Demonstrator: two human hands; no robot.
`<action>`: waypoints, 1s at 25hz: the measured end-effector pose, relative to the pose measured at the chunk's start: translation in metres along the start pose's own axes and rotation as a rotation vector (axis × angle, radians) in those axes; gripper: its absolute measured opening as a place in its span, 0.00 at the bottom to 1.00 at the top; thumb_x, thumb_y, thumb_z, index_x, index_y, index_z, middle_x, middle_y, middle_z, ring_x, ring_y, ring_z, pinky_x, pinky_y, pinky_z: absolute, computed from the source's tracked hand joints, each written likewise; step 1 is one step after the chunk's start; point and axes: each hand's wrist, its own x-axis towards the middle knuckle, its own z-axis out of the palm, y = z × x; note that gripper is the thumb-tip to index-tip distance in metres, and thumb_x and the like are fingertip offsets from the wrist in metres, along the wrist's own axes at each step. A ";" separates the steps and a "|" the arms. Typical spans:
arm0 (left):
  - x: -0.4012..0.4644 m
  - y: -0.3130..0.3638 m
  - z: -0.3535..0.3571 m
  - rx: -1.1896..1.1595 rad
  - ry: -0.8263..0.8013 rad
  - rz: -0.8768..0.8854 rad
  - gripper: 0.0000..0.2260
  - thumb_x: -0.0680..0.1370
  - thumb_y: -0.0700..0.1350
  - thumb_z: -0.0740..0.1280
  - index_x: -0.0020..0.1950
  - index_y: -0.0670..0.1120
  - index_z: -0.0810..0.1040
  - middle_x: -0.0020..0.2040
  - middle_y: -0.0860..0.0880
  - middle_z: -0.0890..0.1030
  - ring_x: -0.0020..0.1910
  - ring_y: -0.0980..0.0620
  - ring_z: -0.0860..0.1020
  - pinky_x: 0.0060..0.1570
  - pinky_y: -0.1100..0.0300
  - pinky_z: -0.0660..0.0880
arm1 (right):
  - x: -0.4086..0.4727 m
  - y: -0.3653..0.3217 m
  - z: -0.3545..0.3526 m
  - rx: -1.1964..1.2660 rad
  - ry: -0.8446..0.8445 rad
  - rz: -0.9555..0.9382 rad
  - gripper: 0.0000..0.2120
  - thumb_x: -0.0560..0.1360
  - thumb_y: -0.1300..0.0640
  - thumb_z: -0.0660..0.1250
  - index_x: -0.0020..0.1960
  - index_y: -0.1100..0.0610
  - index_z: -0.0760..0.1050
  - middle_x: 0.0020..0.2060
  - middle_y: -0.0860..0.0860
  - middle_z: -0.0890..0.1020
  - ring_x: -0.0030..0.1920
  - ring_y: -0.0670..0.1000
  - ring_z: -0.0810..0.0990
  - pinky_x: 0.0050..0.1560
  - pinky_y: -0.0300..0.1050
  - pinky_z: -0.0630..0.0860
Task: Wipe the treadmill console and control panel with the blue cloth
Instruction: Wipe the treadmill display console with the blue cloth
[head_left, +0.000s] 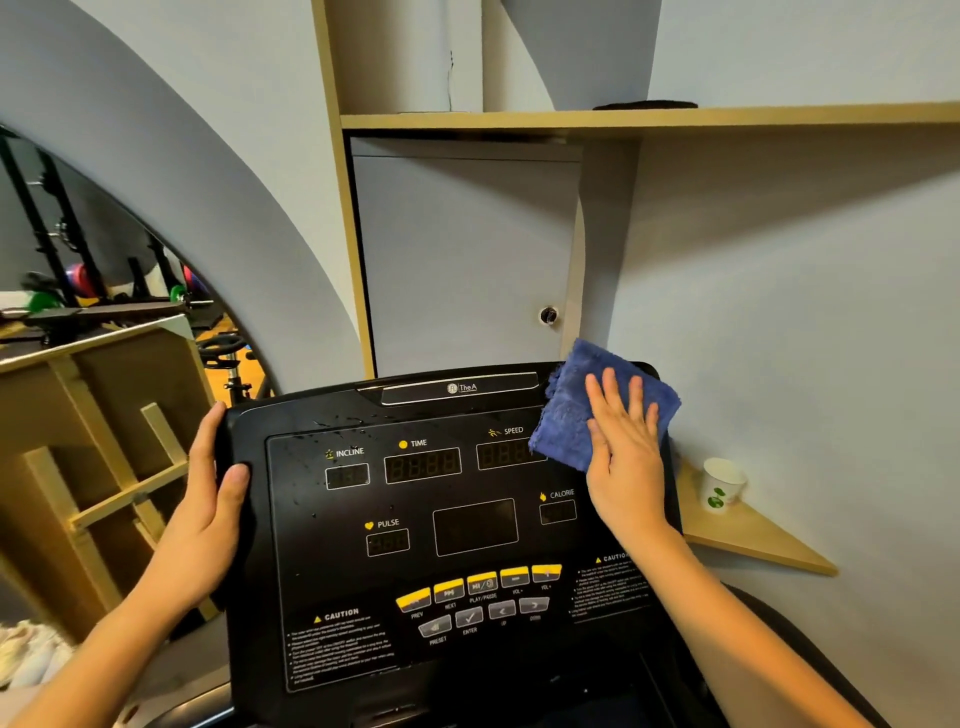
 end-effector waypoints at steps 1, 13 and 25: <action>0.000 0.000 -0.001 0.002 -0.007 -0.001 0.27 0.82 0.50 0.52 0.79 0.62 0.45 0.70 0.59 0.61 0.62 0.53 0.71 0.63 0.52 0.67 | 0.000 -0.006 0.003 -0.038 0.009 0.027 0.25 0.84 0.50 0.47 0.80 0.50 0.55 0.79 0.48 0.55 0.81 0.54 0.45 0.79 0.58 0.44; 0.007 -0.014 -0.011 -0.065 -0.056 -0.009 0.25 0.83 0.56 0.55 0.76 0.70 0.47 0.73 0.63 0.64 0.59 0.71 0.74 0.59 0.66 0.72 | -0.002 -0.065 0.033 -0.170 0.054 0.177 0.31 0.82 0.46 0.44 0.82 0.57 0.48 0.81 0.54 0.49 0.80 0.62 0.45 0.77 0.65 0.46; 0.005 -0.010 -0.015 -0.096 -0.089 -0.021 0.27 0.83 0.51 0.55 0.78 0.65 0.47 0.67 0.69 0.64 0.56 0.75 0.73 0.51 0.73 0.73 | -0.016 -0.151 0.069 -0.214 -0.043 0.076 0.33 0.82 0.43 0.44 0.82 0.59 0.46 0.81 0.56 0.48 0.80 0.63 0.44 0.77 0.65 0.46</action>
